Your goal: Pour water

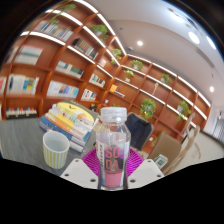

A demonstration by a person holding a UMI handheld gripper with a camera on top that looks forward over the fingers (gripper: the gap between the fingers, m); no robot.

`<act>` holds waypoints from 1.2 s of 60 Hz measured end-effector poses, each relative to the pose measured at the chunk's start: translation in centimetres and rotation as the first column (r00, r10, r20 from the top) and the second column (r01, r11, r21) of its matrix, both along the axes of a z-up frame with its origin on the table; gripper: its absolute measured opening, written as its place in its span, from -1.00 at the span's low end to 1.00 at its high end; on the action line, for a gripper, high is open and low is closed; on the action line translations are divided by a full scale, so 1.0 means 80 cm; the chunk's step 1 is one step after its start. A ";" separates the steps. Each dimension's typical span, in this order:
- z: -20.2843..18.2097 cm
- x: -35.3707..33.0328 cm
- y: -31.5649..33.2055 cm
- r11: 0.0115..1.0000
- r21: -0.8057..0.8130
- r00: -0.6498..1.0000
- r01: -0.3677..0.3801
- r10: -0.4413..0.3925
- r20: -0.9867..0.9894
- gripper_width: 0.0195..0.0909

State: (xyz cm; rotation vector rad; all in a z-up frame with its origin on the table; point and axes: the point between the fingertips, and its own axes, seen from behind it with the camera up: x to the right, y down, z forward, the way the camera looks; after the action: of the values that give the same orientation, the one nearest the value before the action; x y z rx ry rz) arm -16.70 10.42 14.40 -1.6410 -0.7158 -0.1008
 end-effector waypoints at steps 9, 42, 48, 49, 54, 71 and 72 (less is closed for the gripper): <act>-0.019 0.006 0.010 0.993 -0.108 0.946 -0.046 0.008 -0.325 -0.66; -0.057 0.018 0.012 0.996 -0.079 0.885 -0.040 -0.001 -0.466 -0.21; -0.062 0.019 0.000 0.990 -0.140 0.867 -0.035 -0.040 -0.497 0.60; -0.061 0.020 -0.004 0.989 -0.143 0.862 -0.034 -0.044 -0.504 0.86; -0.052 0.027 -0.033 0.990 -0.142 0.851 -0.019 -0.058 -0.523 0.91; -0.017 0.139 -0.154 0.950 -0.073 0.847 0.305 -0.305 -0.435 0.92; -0.015 0.146 -0.163 0.941 -0.076 0.839 0.329 -0.328 -0.435 0.93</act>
State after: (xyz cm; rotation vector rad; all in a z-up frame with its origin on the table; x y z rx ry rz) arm -5.01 -2.61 13.23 -1.6914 -0.0792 0.0286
